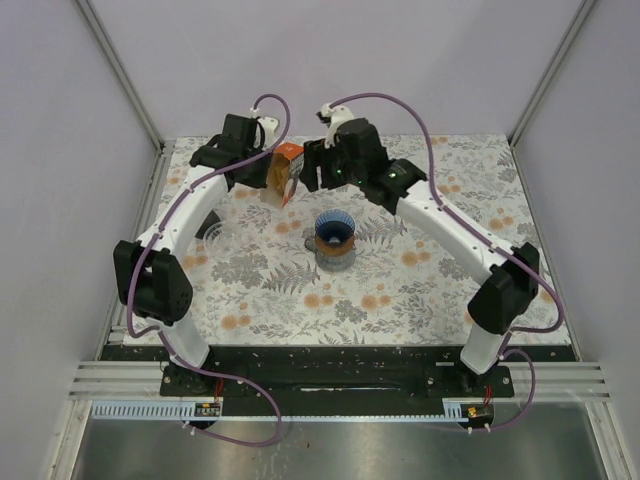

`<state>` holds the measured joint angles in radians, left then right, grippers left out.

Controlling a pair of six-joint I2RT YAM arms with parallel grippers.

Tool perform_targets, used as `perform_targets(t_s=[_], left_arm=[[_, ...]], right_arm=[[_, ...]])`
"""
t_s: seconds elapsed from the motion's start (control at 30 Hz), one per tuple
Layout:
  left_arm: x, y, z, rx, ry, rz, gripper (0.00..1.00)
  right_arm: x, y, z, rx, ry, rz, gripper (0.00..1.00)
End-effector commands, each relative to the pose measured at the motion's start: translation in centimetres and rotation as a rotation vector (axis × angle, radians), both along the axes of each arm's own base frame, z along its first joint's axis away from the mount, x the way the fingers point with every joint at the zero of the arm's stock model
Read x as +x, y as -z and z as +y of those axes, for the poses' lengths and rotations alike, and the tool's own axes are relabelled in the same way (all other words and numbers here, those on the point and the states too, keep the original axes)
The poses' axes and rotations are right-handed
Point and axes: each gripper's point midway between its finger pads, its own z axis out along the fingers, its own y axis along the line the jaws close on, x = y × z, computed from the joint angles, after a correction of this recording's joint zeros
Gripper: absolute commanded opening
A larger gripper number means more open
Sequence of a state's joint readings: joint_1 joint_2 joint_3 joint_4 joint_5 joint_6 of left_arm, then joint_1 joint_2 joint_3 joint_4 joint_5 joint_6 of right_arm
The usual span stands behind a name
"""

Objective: Place the coffee filter in the dripper

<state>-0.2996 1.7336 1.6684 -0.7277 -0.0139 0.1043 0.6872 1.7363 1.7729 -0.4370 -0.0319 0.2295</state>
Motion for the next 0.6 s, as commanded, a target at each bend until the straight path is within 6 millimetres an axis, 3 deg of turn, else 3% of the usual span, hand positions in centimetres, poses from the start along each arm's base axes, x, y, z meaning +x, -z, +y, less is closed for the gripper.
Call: perform_targets(t_s=[0.0,0.2,0.43,0.57], left_arm=[[-2.1,-3.2,-2.4,-0.262,-0.077,0.024,0.00],[-3.0,-3.2,-2.9,-0.333,-0.124,0.049,0.00],[-3.8,-3.0,-4.1,-0.388,-0.124,0.078,0.00],[-3.7,-2.3,-3.9,-0.381,-0.141,0.094,0.00]], right_arm=[[0.1,-0.6,2.4,0.023,0.034,-0.053,0.70],[0.5,0.0,2.8,0.037,0.062,-0.065,0.68],[1.3,3.5,4.1,0.010,0.070,-0.015,0.66],[0.7,2.4,4.4,0.000,0.058,-0.091,0.59]])
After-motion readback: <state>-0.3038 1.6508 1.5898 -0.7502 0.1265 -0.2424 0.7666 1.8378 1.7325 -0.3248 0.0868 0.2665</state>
